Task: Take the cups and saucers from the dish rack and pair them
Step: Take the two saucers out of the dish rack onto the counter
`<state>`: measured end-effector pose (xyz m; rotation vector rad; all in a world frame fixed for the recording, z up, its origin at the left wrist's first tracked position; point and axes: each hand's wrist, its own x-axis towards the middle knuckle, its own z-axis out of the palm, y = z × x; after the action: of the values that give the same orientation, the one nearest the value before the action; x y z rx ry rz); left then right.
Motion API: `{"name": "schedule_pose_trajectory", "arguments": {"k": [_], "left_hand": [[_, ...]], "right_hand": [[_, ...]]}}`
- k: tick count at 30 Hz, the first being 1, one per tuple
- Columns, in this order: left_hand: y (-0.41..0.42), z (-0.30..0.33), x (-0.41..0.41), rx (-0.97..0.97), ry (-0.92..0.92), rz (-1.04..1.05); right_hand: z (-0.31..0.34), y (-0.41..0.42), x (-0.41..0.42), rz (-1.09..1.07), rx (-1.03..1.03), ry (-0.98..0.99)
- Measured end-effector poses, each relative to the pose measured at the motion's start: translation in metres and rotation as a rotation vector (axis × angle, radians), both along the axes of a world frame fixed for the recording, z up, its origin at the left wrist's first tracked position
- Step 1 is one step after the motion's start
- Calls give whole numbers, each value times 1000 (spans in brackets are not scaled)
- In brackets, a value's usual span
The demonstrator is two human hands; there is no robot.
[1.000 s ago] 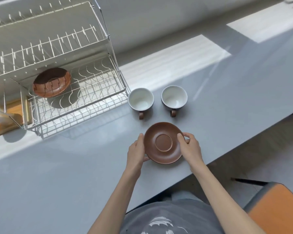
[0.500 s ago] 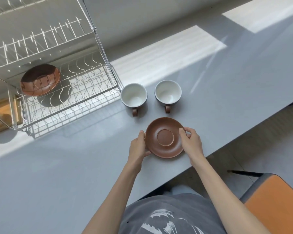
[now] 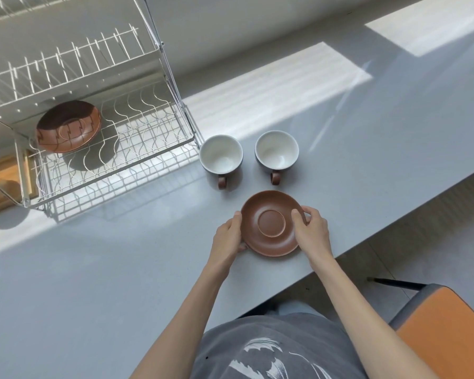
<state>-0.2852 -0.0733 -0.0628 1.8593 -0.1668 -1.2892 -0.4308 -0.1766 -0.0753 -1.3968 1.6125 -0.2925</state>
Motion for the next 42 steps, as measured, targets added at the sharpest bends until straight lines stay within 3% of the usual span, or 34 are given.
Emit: {"name": "schedule_pose_trajectory", "arguments": {"k": [8,15,22,29,33,42], "left_hand": [[10,2,12,-5,-22,-168],[29,6,28,47,-185,-243],[58,17,56,167,-407,-393],[97,21,84,388,-830,-607],[120,20,105,457,-1048,-542],[144,29,170,465,-1276,-274]], "right_hand": [[11,14,12,306,-202,307],[17,31,35,585,-430,580],[29,49,78,833,-476,627],[40,71,134,1068,-509,542],[49,82,170,1184,-558,469],[71,89,244,1272,-748,353]]}}
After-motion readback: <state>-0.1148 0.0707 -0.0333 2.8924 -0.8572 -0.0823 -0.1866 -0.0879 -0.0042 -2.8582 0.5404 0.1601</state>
